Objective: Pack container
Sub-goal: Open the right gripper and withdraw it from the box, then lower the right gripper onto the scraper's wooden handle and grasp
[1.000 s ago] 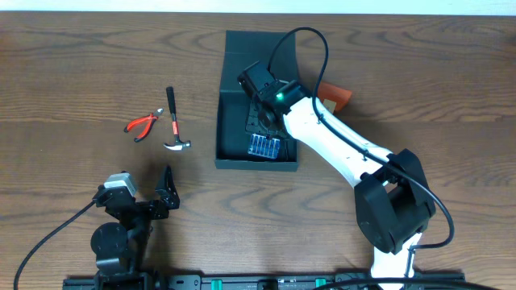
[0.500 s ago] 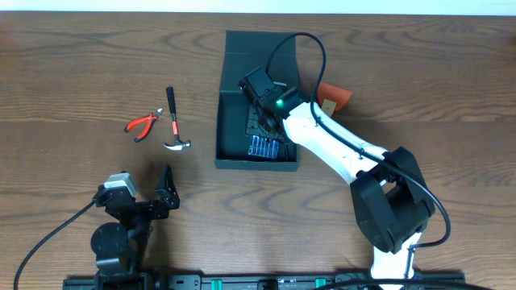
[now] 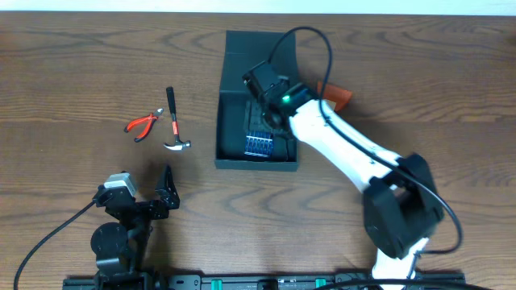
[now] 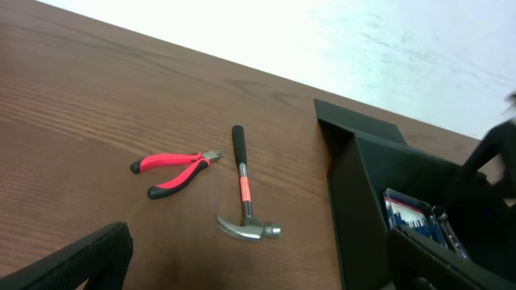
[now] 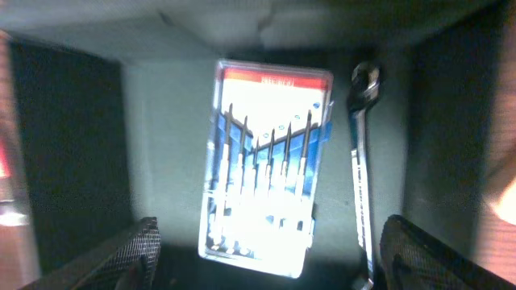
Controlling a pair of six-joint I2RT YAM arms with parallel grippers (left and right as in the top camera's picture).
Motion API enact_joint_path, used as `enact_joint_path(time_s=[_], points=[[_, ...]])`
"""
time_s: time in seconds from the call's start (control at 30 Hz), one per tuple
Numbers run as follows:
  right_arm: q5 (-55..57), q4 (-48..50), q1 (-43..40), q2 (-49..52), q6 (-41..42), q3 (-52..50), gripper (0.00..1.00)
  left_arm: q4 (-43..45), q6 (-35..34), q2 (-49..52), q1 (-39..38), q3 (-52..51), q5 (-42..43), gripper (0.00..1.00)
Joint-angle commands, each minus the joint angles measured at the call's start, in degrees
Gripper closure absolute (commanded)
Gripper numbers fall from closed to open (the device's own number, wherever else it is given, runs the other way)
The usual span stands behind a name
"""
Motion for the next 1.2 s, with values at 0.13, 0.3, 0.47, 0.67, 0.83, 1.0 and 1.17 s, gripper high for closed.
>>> enact_joint_path(time_s=[0.13, 0.3, 0.47, 0.67, 0.83, 1.0, 1.17], points=[[3.9, -2.3, -3.5, -13.3, -3.3, 2.7, 0.24, -0.4, -0.3, -0.3, 0.2, -1.5, -0.7, 0.01], [9.9, -4.9, -7.9, -18.7, -3.4, 2.7, 0.23, -0.4, -0.3, -0.3, 0.2, -1.5, -0.7, 0.02], [10.0, -7.8, -13.0, -17.0, -0.7, 1.2, 0.24, -0.4, -0.3, -0.3, 0.2, -1.5, -0.7, 0.02], [6.7, -8.0, -17.8, -9.5, 2.8, -1.3, 0.28, -0.4, -0.3, -0.3, 0.2, -1.5, -0.7, 0.01], [3.9, -6.1, -18.9, -1.9, 2.8, -1.3, 0.30, -0.4, -0.3, -0.3, 0.2, -1.5, -0.7, 0.02], [3.8, -5.2, -18.9, 3.6, 2.8, -1.3, 0.30, -0.4, -0.3, -0.3, 0.2, -1.5, -0.7, 0.02], [3.4, -4.2, -19.0, 7.1, 2.8, -1.3, 0.33, -0.4, -0.3, -0.3, 0.2, -1.5, -0.7, 0.01]])
